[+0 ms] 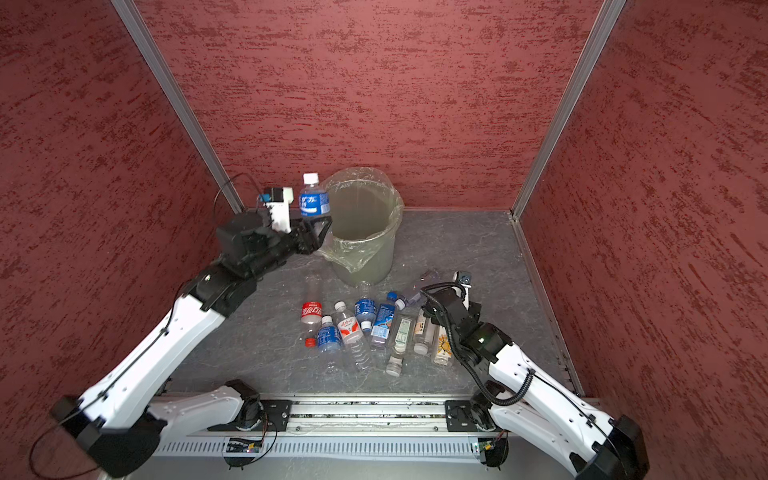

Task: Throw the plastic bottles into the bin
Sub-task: 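Lift the blue-label bottle with the left gripper and carry it over the bin, then open the left gripper to drop the bottle, then lower it back to the bottles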

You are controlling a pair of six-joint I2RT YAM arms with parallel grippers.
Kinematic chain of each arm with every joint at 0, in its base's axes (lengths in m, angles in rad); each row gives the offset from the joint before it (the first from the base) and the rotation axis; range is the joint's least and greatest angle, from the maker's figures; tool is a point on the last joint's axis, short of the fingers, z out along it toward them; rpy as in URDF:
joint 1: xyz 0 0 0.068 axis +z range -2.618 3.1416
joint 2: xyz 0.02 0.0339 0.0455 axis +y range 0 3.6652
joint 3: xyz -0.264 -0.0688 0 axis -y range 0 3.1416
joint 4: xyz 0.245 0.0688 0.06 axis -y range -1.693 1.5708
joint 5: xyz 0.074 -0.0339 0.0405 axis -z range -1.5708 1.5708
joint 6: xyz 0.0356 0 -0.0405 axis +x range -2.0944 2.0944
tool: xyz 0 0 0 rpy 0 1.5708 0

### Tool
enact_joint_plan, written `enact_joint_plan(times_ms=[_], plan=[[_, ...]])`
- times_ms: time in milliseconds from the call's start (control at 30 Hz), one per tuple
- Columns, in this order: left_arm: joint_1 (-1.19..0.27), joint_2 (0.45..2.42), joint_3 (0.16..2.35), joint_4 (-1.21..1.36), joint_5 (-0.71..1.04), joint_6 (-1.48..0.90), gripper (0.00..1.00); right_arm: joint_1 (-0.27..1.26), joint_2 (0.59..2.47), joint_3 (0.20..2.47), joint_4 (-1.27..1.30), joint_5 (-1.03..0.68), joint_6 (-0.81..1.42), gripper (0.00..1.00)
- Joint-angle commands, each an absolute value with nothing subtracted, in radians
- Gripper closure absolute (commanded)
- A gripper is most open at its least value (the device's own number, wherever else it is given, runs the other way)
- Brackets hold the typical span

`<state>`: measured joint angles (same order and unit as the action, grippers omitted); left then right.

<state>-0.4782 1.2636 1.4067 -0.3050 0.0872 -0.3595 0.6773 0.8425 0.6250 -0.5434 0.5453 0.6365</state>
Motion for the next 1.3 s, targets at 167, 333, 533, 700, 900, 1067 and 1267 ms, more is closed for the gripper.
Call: enact_joint_plan(times_ms=[167, 333, 533, 700, 900, 1067, 1267], plan=[[-0.307, 1.514, 1.628, -0.318, 0.238, -0.440, 0.00, 0.681, 0.797, 0.616, -0.577, 0.541, 0.674, 0.01], [-0.299, 1.345, 1.440, -0.208, 0.176, -0.417, 0.00, 0.679, 0.770, 0.607, -0.602, 0.550, 0.690, 0.01], [-0.298, 1.222, 1.324, -0.214, 0.179, -0.408, 0.00, 0.680, 0.828, 0.631, -0.614, 0.540, 0.707, 0.01], [-0.298, 1.139, 1.219, -0.245, 0.168, -0.397, 0.01, 0.680, 0.851, 0.651, -0.642, 0.534, 0.715, 0.01], [-0.299, 1.038, 1.046, -0.236, 0.169, -0.418, 0.01, 0.680, 0.869, 0.676, -0.682, 0.515, 0.721, 0.01], [-0.344, 0.956, 0.891, -0.227, 0.192, -0.443, 0.01, 0.680, 0.870, 0.676, -0.700, 0.495, 0.718, 0.01], [-0.388, 0.824, 0.763, -0.291, 0.147, -0.442, 0.01, 0.679, 0.880, 0.675, -0.721, 0.479, 0.732, 0.02]])
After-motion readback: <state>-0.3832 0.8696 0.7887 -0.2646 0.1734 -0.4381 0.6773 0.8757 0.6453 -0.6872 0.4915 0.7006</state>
